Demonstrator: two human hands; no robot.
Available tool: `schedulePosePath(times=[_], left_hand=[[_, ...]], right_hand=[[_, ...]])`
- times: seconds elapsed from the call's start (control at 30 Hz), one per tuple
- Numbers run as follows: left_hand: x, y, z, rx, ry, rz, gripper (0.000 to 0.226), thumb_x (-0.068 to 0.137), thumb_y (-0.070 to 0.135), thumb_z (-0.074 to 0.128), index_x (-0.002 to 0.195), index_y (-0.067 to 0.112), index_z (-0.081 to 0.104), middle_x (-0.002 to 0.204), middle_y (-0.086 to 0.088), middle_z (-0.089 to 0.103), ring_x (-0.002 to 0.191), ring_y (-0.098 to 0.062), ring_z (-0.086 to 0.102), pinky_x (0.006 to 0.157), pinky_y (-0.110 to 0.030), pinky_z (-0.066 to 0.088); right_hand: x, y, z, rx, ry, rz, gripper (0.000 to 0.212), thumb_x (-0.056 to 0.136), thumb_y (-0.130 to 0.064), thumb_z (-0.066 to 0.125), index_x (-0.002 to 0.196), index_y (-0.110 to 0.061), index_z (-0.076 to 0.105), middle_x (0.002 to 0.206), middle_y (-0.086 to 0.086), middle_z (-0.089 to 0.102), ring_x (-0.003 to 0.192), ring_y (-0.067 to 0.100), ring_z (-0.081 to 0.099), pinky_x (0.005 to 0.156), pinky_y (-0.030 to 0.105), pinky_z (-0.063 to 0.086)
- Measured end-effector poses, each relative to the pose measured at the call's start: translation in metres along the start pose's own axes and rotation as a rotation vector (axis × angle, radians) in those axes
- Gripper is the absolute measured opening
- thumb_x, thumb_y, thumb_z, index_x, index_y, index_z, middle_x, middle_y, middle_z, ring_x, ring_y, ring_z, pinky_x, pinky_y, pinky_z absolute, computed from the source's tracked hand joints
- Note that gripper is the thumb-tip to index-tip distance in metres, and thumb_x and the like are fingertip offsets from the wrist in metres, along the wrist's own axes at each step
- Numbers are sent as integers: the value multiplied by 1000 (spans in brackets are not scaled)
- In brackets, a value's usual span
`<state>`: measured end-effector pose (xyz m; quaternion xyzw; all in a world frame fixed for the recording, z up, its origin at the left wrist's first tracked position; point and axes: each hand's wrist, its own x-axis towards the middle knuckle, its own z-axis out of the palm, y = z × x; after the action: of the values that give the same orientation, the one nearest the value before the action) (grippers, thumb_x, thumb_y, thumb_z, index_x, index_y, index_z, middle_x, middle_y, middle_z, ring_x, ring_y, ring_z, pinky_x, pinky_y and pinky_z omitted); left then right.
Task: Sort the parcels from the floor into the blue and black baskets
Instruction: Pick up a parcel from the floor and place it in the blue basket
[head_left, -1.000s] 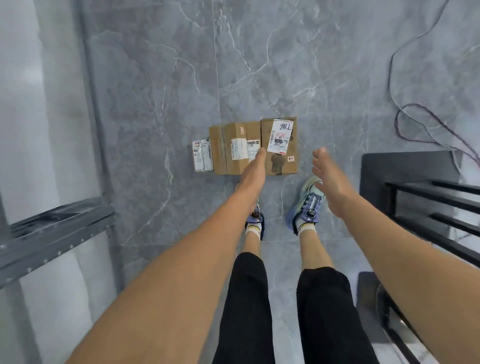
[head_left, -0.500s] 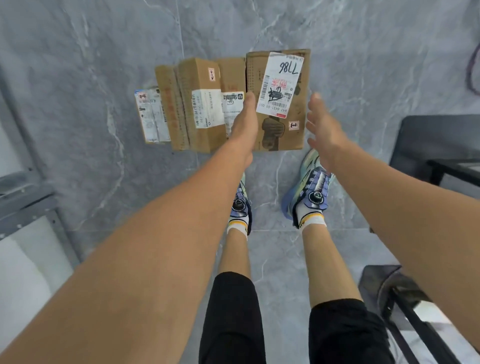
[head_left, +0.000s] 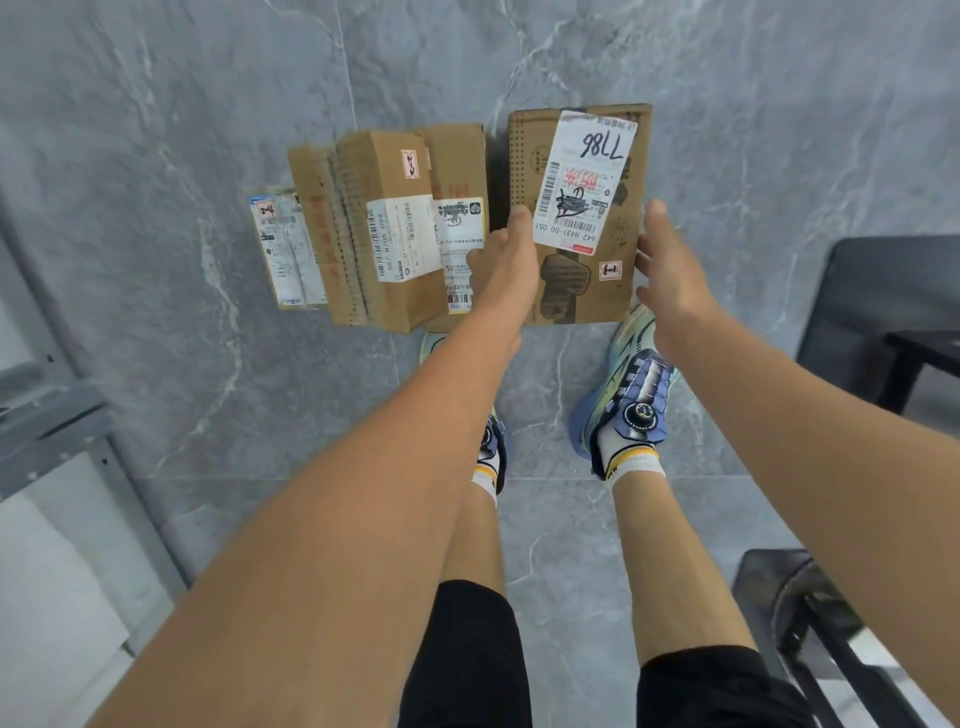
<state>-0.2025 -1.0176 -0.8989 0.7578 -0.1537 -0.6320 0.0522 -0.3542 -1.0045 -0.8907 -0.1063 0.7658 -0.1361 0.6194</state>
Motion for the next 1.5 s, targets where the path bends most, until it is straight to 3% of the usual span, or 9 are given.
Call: schedulePosePath(times=[0.23, 0.33, 0.4, 0.57, 0.8, 0.97, 1.07, 1.17, 1.5], left_hand=[[7, -3, 14, -61, -52, -19, 81, 94, 78, 22, 162, 34, 26, 169, 4, 28, 154, -24, 27, 123, -55, 23], [19, -9, 10, -149, -115, -14, 100, 71, 96, 25, 156, 43, 38, 163, 5, 42, 149, -23, 39, 120, -59, 29], [20, -11, 10, -199, -144, 29, 89, 79, 92, 24, 151, 43, 47, 152, 5, 55, 138, -21, 52, 116, -57, 37], [-37, 18, -7, -239, -217, 137, 87, 83, 91, 21, 154, 46, 41, 162, 10, 42, 150, -16, 36, 123, -53, 25], [-162, 93, -69, -340, -239, 285, 94, 74, 103, 26, 152, 52, 40, 161, 16, 42, 150, -11, 35, 125, -53, 22], [-298, 176, -144, -323, -206, 423, 72, 92, 87, 24, 146, 49, 52, 145, 16, 61, 136, -9, 54, 122, -48, 34], [-381, 222, -192, -323, -177, 477, 64, 94, 84, 21, 135, 54, 60, 128, 22, 70, 122, -2, 63, 114, -40, 43], [-469, 267, -237, -311, -122, 625, 47, 104, 68, 17, 116, 59, 62, 100, 38, 71, 90, 21, 64, 80, -11, 44], [-705, 340, -338, -372, 11, 981, 37, 109, 54, 18, 114, 52, 55, 76, 46, 65, 73, 29, 59, 57, 4, 41]], right_hand=[[21, 12, 3, 88, -51, 17, 59, 109, -64, 22, 121, -39, 73, 104, -21, 79, 97, 0, 74, 112, 42, 45], [19, 8, 5, 89, -86, 10, 63, 107, -68, 22, 128, -37, 72, 112, -14, 80, 97, 2, 76, 94, 36, 51], [11, 5, 5, 90, -75, -21, 61, 107, -68, 24, 129, -37, 72, 113, -14, 79, 96, 2, 76, 88, 33, 49], [-36, -26, -5, 138, -26, -93, 59, 106, -69, 25, 129, -40, 71, 119, -17, 77, 113, 3, 70, 114, 43, 42], [-167, -126, -3, 143, -50, -275, 63, 106, -70, 20, 136, -41, 67, 125, -14, 75, 122, 9, 68, 118, 48, 35], [-300, -216, 8, 147, -74, -439, 60, 103, -74, 22, 134, -48, 66, 126, -17, 74, 124, 5, 64, 116, 45, 33], [-384, -272, 16, 155, -81, -549, 58, 103, -72, 23, 134, -48, 65, 123, -18, 75, 119, 2, 65, 109, 41, 36], [-462, -328, 21, 156, -106, -695, 54, 106, -67, 23, 131, -46, 66, 121, -15, 76, 113, 4, 70, 107, 43, 42], [-695, -451, 27, 159, -211, -1047, 51, 106, -65, 26, 129, -44, 67, 115, -16, 78, 110, 7, 71, 98, 40, 48]])
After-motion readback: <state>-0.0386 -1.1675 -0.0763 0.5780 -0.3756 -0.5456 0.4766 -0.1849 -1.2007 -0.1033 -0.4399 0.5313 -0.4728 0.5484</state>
